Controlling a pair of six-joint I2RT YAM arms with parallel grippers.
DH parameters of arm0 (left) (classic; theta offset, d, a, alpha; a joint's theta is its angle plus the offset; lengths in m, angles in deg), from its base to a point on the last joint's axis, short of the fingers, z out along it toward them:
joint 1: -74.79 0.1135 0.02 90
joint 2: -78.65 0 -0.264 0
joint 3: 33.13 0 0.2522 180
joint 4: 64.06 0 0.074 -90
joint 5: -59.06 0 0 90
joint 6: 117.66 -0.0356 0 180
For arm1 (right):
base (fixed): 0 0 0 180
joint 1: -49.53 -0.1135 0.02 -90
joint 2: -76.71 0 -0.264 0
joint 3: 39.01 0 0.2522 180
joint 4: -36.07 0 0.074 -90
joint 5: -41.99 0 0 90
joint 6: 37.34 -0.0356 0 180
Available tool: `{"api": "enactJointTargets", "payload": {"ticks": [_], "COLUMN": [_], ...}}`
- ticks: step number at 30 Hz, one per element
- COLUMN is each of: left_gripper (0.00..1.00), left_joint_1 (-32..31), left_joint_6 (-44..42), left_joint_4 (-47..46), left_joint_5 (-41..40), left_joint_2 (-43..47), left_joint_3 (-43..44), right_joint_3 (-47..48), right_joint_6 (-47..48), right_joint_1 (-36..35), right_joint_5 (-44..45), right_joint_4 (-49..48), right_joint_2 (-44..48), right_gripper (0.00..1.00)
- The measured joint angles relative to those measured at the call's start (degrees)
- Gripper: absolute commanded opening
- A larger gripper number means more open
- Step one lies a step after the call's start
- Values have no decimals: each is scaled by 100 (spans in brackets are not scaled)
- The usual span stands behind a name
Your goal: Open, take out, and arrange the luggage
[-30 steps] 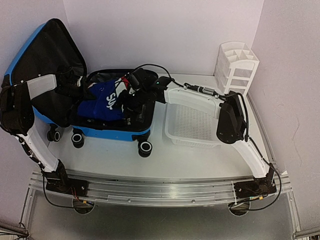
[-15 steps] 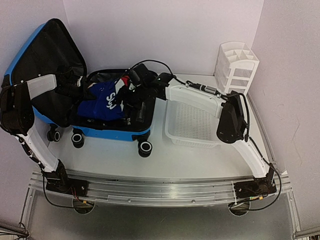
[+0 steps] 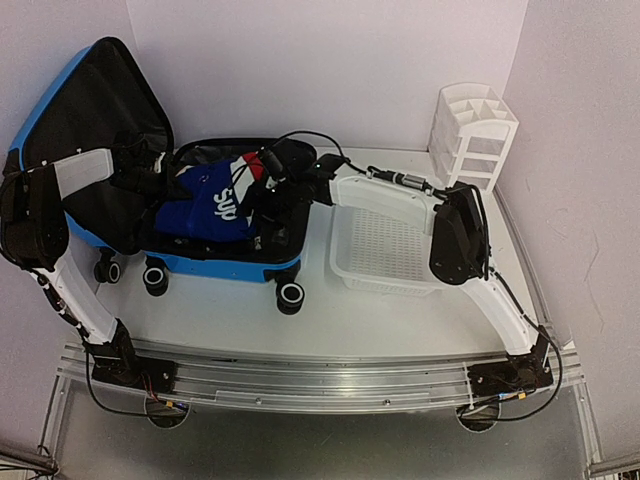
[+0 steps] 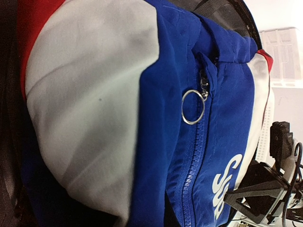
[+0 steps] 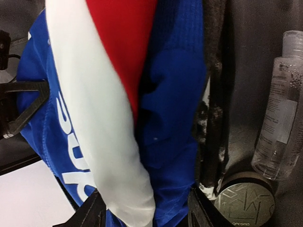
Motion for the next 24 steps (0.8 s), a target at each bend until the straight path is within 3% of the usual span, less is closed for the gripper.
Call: {"api": "enactJointTargets", "payload": {"ticks": [11, 24], "left_gripper": [0, 0], "left_joint_1": [0, 0], "left_joint_6": [-4, -4], "left_joint_4": [-2, -2], "left_joint_5": [-2, -2], "left_joint_2": [0, 0], "left_joint_3": [0, 0], "right_joint_3": [-12, 823], "right_joint_6": [261, 62], "right_joint_1": [0, 38], "right_joint_5": [283, -217], "right_joint_4": [347, 389], "right_joint_2": [218, -444], "right_gripper": [57, 54]}}
